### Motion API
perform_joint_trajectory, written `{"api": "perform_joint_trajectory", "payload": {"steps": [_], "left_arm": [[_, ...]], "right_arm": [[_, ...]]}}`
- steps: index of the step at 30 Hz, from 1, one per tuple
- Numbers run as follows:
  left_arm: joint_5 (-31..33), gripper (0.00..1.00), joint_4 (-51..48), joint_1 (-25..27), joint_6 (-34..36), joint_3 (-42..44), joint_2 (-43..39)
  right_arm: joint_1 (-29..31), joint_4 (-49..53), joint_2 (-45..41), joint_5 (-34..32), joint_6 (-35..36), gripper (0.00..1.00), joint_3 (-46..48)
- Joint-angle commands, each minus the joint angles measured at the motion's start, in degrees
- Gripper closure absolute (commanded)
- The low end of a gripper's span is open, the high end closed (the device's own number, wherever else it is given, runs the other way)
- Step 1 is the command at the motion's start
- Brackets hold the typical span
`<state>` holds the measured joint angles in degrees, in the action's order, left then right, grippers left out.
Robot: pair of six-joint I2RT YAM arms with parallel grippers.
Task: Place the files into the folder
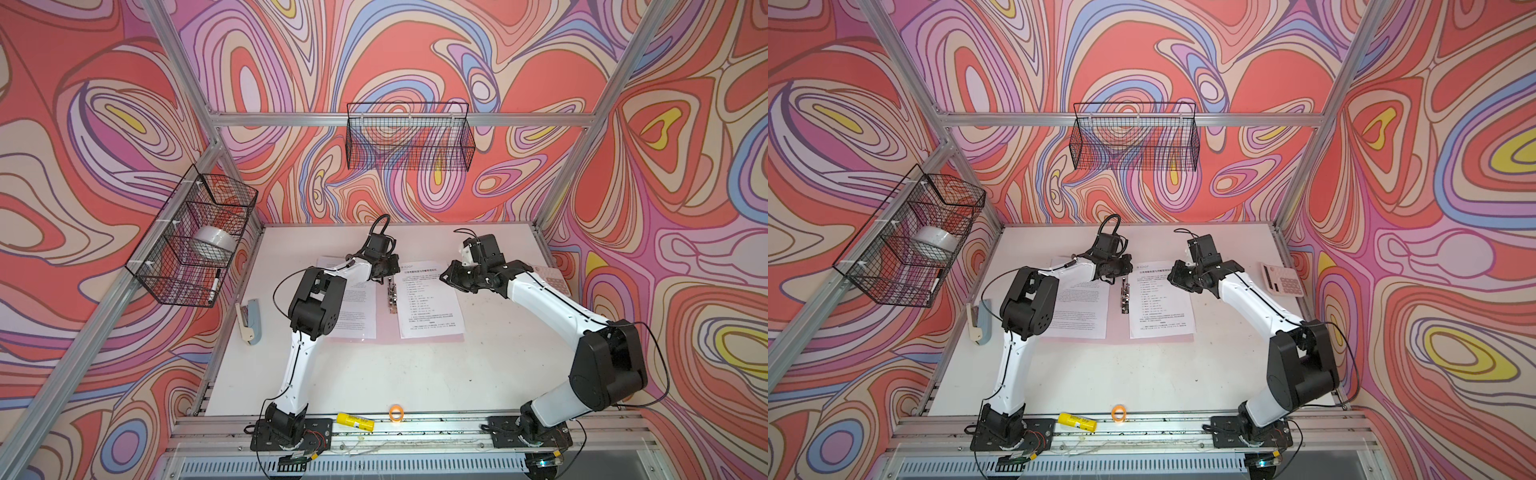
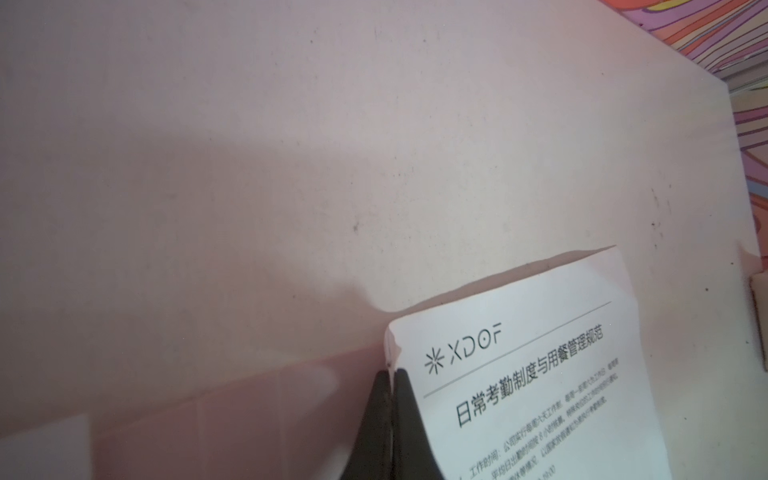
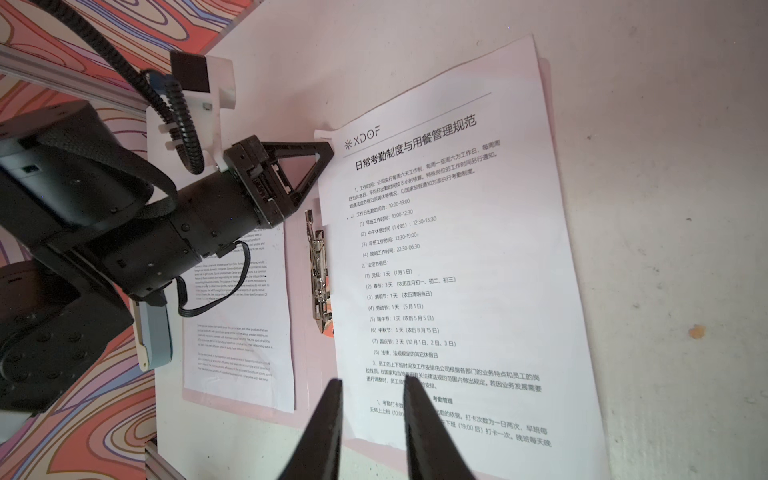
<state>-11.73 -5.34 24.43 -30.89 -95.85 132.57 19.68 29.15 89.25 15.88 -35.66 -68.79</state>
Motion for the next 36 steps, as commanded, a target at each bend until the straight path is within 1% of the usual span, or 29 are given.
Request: {"api": "perform_joint_trajectory", "payload": {"steps": [1,3,11,16,19,26,27,28,29,30,31,32,34,36], "left_arm": [[2.8,1.00,-3.0,-0.1,5.0,0.9,-2.5],[2.8,1.00,-3.6,-0.1,5.6,0.4,-2.6],[-0.6,1.00,-6.7,-0.8,8.3,-3.4,-1.0],[-5.0,1.00,-8.9,-1.0,11.5,-5.9,0.3],[-5.5,1.00,-12.2,-1.2,12.3,-8.4,1.9],[-4.8,1.00,-12.3,-1.3,11.8,-7.4,2.2],[-4.3,0.99,-12.5,-1.3,11.7,-7.4,2.2],[-4.1,0.91,-12.5,-1.4,11.8,-7.2,2.2],[-3.8,0.80,-12.8,-1.3,11.9,-7.2,2.2],[-3.2,0.65,-12.8,-1.4,11.8,-6.9,2.1],[-2.8,0.59,-12.8,-1.4,11.8,-6.7,1.9],[-2.4,0.56,-12.9,-1.4,11.9,-6.6,1.8],[-1.4,0.46,-12.9,-1.3,12.0,-6.6,1.5],[-0.3,0.43,-13.1,-1.4,12.2,-6.9,1.0]], "right_arm": [[0.7,-0.8,0.3,-0.8,-0.4,0.74,-1.3],[0.8,-0.9,0.4,-0.8,-0.4,0.74,-1.3],[1.4,-0.8,0.5,-1.0,-0.7,0.74,-1.4],[1.6,-1.2,0.7,-0.7,-0.9,0.74,-0.7],[1.5,-1.3,0.6,-0.8,-1.0,0.74,-0.6],[1.7,-1.4,0.3,-1.3,-1.1,0.74,-0.1],[1.7,-1.3,0.4,-1.4,-1.1,0.73,0.0],[1.7,-1.2,0.5,-1.4,-1.1,0.73,0.0],[1.7,-1.3,0.6,-1.4,-1.1,0.73,0.1],[1.7,-1.4,0.5,-1.3,-1.1,0.73,0.1],[1.7,-1.4,0.5,-1.3,-1.2,0.73,0.1],[1.7,-1.4,0.5,-1.3,-1.2,0.72,0.1],[1.7,-1.4,0.5,-1.2,-1.2,0.72,0.2],[1.8,-1.6,0.4,-1.0,-1.3,0.72,0.2]]}}
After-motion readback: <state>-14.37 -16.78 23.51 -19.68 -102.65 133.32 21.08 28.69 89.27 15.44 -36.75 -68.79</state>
